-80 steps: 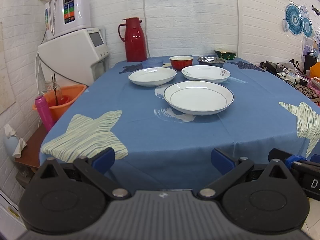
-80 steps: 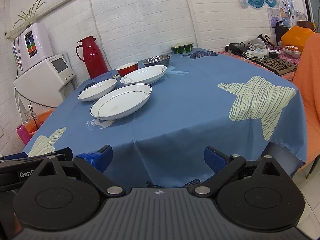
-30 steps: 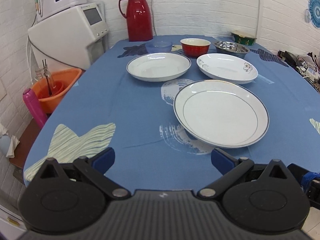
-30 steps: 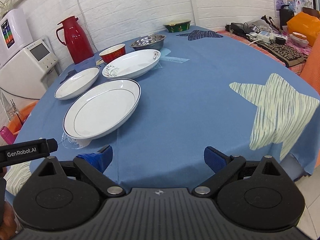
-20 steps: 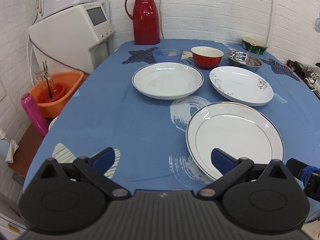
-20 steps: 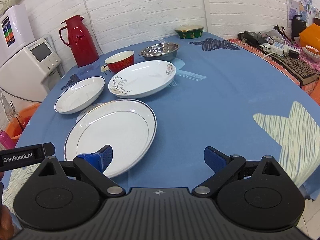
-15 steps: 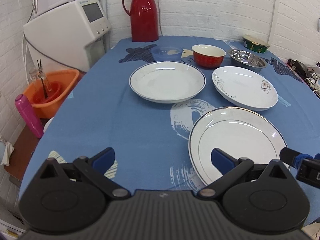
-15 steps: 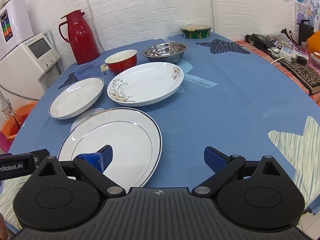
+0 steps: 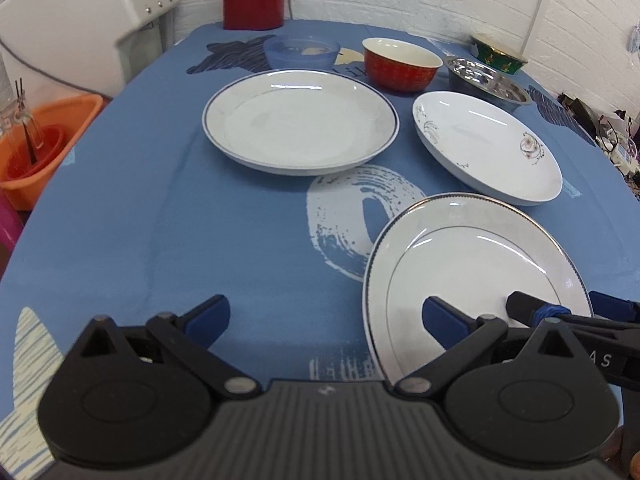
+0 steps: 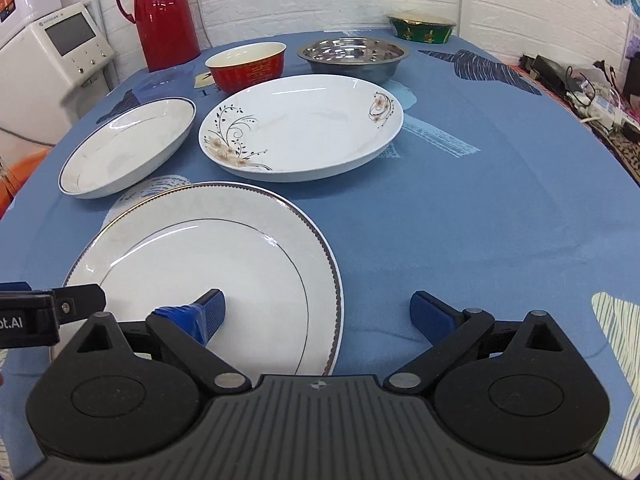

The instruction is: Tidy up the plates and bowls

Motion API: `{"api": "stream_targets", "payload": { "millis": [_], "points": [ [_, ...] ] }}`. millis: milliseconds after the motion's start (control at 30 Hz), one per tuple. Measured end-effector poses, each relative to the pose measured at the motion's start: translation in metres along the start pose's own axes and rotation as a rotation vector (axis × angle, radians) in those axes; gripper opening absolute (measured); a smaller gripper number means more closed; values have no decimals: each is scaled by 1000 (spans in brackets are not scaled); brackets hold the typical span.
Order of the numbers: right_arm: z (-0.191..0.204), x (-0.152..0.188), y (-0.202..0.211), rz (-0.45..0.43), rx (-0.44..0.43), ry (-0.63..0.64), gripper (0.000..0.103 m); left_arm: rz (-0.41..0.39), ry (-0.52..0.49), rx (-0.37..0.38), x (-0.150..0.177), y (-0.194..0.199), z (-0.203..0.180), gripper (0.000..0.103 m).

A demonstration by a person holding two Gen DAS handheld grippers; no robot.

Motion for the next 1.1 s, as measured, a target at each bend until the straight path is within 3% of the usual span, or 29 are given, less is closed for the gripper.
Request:
{"api": "stream_targets", "payload": {
  "millis": [167,400,667,767,800,833,867,1000,1100],
  "points": [
    [-7,10,4,-65,-49,56,88,32,-32,-19,3,-12,-4,102],
    [-6,3,1,-40,-84,105,88,46,-57,-1,1,-14,-9,102],
    [9,7,5,-24,-209,246,82,34,-88,31,4,-12,-13,98],
    [14,7,5,-35,-222,256,78,-1,-112,67,7,-5,-20,75],
    [13,7,5,-40,-219,255,77,-11,-128,79,7,-3,-23,60],
    [11,6,6,-42,-214,248,73,-14,-140,96,7,-2,-26,51],
    [10,6,6,-43,-213,241,69,-14,-141,94,7,-2,-27,51],
    [12,6,9,-37,-190,219,67,-8,-108,135,4,-2,-24,31],
    [19,6,12,-39,-163,209,67,0,-93,139,5,0,-21,31]
  ]
}}
Point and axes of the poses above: each gripper's, at about its wrist camera, not at the fingertips, and y roughly against the way its jaws point, z to its left, x to its underside, the point moved 1 cm from there along -y, roughly the way its jaws point, and after that the axes turned 3 degrees about z, right-handed, at the moved point
